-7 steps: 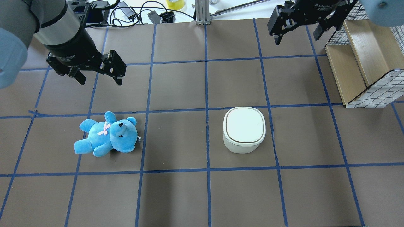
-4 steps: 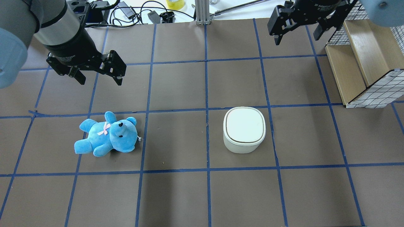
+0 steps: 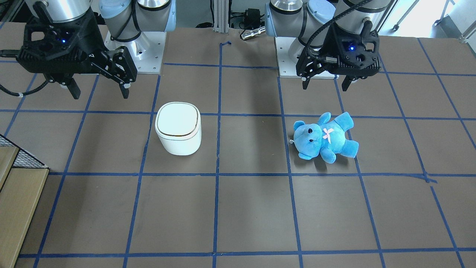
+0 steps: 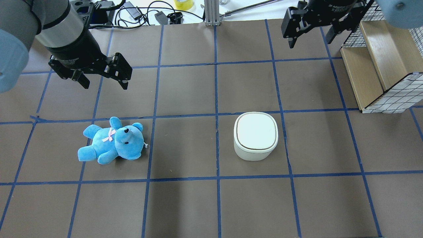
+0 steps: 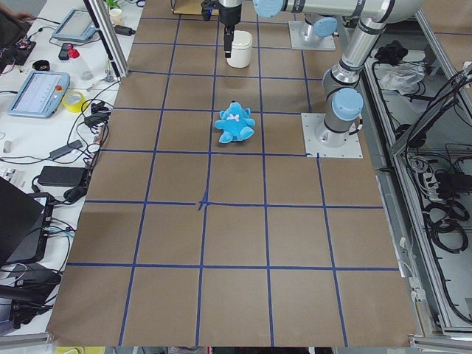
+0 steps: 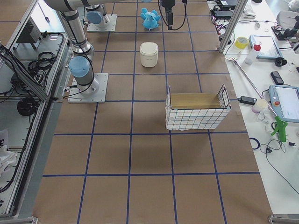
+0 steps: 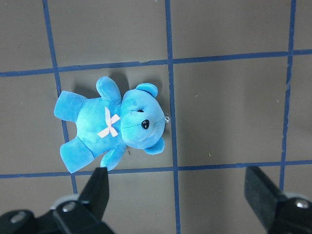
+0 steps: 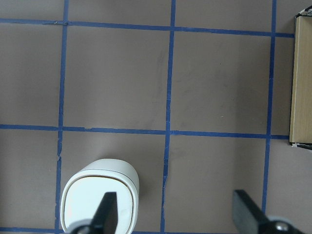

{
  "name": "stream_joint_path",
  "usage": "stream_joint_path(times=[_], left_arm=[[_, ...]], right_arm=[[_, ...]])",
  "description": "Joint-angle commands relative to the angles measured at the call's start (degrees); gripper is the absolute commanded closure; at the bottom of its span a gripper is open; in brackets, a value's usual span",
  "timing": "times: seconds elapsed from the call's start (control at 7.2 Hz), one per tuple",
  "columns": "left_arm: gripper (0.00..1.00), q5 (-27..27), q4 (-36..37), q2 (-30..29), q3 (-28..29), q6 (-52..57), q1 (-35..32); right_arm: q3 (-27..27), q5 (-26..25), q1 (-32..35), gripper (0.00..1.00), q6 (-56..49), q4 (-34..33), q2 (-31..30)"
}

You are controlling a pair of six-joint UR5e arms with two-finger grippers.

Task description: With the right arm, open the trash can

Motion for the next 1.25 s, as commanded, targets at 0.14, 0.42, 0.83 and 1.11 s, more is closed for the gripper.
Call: stream_joint_path(times=[0.14,0.42,0.83,1.11], left_arm=[[0.00,0.0,0.0,0.0,0.0,0.0,0.0],[0.00,0.0,0.0,0.0,0.0,0.0,0.0],[0.00,0.0,0.0,0.0,0.0,0.0,0.0],[0.00,0.0,0.0,0.0,0.0,0.0,0.0]], right_arm=[[0.1,0.0,0.0,1.00,1.5,-0.1,0.0],[0.2,0.1,0.3,1.00,1.6,-0.1,0.0],[1.0,0.1,1.7,1.00,6.6,0.4,0.1],[5.0,-0.8,5.1,1.00,10.9,-0.2,-0.2]])
